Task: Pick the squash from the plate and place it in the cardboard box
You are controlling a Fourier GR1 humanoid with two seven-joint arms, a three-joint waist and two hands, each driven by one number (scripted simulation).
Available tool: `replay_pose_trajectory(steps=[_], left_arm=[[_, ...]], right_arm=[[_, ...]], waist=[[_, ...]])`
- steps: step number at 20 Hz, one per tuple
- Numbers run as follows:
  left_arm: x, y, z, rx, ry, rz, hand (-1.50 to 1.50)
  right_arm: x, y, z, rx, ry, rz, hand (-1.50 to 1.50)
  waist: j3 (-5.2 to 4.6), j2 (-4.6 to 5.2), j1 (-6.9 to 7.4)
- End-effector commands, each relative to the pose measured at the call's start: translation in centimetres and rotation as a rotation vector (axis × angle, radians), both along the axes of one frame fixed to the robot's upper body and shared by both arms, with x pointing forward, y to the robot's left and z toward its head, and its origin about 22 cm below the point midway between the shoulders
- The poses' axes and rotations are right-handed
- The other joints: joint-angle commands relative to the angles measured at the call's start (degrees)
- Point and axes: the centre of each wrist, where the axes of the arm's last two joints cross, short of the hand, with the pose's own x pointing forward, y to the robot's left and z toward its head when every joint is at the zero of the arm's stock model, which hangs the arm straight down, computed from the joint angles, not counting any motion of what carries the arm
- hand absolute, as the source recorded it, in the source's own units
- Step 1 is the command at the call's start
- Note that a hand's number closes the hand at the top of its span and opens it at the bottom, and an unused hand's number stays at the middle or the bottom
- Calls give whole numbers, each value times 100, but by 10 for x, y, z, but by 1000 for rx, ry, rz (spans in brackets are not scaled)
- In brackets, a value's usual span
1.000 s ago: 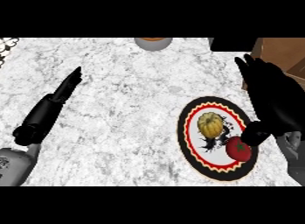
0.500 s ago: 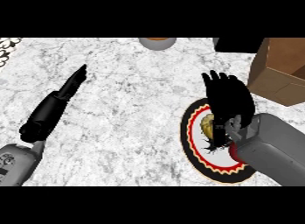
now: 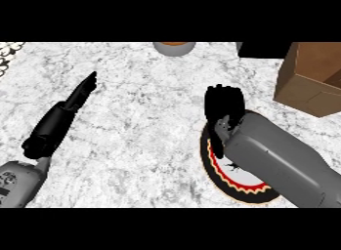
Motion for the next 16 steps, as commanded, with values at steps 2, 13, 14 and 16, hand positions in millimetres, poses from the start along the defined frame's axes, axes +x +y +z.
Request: replay_pose_trajectory(steps=[2, 13, 14, 16], left_arm=[[-3, 2, 6, -1, 5, -2, 0], [-11, 11, -13, -6, 13, 22, 0], [-12, 16, -13, 1, 21, 19, 0], [3, 12, 9, -4, -3, 17, 0]], right_arm=[[1, 40, -17, -208, 72, -169, -150], [8, 53, -40, -303, 33, -183, -150], [12, 57, -30, -310, 46, -187, -150], [4, 52, -57, -319, 59, -178, -150]], waist=[[11, -28, -41], [19, -21, -132], [18, -30, -137], [23, -15, -192]])
